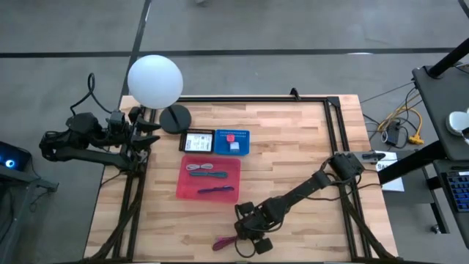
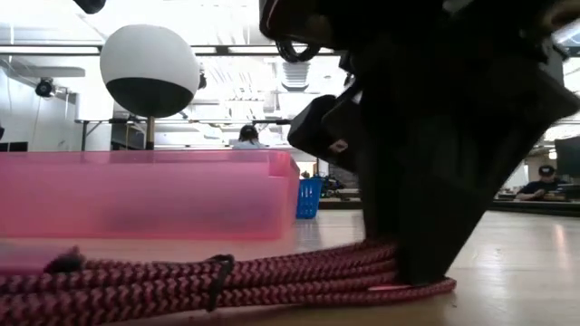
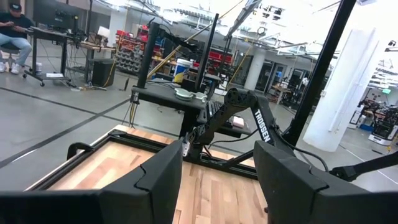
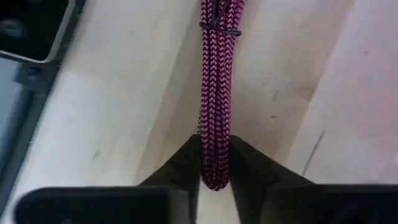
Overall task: Pick and place items into bin
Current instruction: Put the black red charger cable into the pink bin
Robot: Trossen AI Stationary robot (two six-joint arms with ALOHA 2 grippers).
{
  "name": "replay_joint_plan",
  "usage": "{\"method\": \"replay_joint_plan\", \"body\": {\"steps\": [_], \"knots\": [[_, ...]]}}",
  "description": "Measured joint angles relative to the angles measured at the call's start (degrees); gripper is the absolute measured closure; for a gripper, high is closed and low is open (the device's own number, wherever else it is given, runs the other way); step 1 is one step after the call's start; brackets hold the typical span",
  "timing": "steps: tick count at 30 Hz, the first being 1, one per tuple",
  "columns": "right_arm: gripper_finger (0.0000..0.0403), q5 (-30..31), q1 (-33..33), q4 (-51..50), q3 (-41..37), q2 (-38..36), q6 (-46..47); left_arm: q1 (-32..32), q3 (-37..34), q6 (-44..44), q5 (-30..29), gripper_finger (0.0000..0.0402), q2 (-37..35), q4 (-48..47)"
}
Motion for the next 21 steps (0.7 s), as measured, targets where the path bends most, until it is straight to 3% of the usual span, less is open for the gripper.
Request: {"method": "replay_joint_plan", "body": {"steps": [4,9,14,21], "knots": [[0.0385,-1.3,-0.1,-2.0,1.3,0.0,2.9,0.0,0.0,0.0,0.0,0.0219,0.0,0.0],[0.0387,-1.7,-0.1,-2.9,3.2,0.0,8.5,0.0,0.0,0.0,0.0,0.0219,0.0,0.0],[0.0388,-2.2,-0.8,-5.5,8.8,-0.7,8.2,0.0,0.0,0.0,0.0,0.0219,0.0,0.0],[0.0389,8.4,-3.5,-17.6,19.9,-0.8,4.8,0.0,0.0,0.0,0.0,0.0219,0.0,0.0]]}}
